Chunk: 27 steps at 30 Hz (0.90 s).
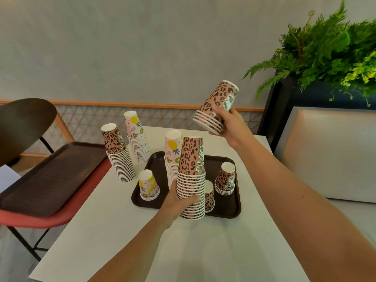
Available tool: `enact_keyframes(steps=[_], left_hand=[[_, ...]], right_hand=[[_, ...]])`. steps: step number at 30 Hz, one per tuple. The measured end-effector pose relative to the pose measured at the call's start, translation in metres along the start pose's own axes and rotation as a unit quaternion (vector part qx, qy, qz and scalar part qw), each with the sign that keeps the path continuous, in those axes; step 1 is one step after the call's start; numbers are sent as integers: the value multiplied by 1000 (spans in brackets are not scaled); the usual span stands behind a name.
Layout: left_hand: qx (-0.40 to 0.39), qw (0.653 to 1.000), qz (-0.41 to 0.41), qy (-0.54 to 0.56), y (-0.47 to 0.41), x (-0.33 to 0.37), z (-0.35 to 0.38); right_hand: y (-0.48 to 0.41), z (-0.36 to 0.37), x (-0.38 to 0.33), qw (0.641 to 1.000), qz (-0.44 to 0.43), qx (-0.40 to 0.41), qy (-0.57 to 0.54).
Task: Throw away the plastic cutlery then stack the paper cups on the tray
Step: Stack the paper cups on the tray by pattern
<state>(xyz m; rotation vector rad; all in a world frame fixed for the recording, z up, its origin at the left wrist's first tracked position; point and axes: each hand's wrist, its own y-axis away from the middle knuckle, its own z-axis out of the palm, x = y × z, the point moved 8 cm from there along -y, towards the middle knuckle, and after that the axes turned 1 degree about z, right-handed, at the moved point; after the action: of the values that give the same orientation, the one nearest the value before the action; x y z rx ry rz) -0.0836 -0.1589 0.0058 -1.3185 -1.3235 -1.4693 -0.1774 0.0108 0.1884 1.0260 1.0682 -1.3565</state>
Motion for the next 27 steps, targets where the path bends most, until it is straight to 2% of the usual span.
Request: enact_keyframes(steps=[3, 8, 13, 20, 27], left_hand=[[3, 1000, 0, 1, -1, 2, 0], [5, 1000, 5, 7, -6, 8, 4], [17, 1000, 5, 17, -10, 15, 6], [35, 999, 7, 23, -12, 22, 6], [46, 999, 6, 18, -13, 26, 3]], right_hand=[[-7, -24, -1, 998, -11, 50, -33], [-5, -64, 27, 989, -15, 142, -23], [2, -99, 73, 976, -12, 199, 87], [2, -120, 126, 952, 5, 209, 225], [0, -119, 152, 948, 20, 193, 251]])
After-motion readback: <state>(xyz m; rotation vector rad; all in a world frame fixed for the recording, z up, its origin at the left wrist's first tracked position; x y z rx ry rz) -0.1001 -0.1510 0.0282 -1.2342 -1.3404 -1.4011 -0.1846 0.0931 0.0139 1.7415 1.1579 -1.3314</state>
